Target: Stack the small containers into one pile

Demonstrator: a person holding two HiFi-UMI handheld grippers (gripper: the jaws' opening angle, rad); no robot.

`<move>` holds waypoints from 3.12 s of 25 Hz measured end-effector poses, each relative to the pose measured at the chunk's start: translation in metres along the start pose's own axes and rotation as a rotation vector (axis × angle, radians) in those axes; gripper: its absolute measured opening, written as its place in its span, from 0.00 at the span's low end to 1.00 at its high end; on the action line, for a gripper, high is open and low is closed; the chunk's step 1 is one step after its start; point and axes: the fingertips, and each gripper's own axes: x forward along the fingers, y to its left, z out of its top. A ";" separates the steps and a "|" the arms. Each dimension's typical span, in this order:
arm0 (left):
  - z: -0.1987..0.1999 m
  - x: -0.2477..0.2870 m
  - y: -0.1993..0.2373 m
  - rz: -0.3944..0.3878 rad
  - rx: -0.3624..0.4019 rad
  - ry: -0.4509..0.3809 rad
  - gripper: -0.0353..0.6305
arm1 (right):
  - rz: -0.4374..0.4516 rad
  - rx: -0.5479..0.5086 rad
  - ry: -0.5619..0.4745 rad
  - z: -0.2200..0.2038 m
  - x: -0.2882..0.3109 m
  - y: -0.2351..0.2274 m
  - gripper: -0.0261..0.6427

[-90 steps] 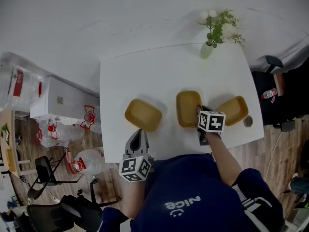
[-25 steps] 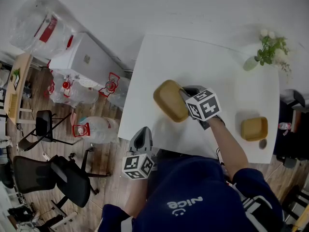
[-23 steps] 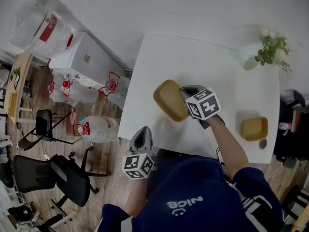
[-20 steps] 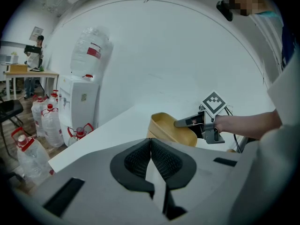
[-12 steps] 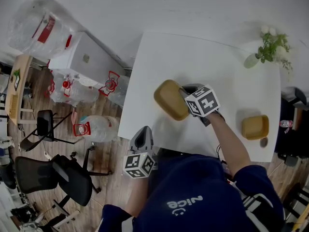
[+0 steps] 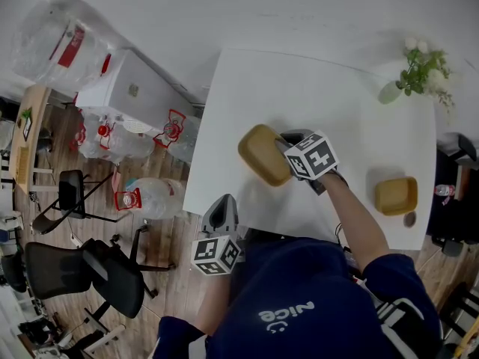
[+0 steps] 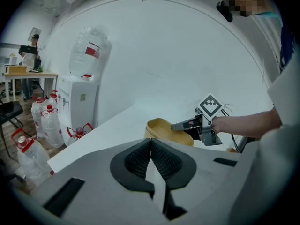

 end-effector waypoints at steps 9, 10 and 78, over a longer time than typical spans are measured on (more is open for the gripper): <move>0.002 0.001 -0.006 -0.019 0.011 -0.005 0.08 | -0.052 0.001 -0.034 0.002 -0.008 -0.005 0.13; 0.002 0.000 -0.006 -0.021 0.012 -0.007 0.08 | -0.062 0.014 -0.044 0.002 -0.012 -0.006 0.13; 0.009 0.064 -0.143 -0.441 0.203 0.071 0.08 | -1.107 1.414 -0.418 -0.352 -0.333 -0.146 0.16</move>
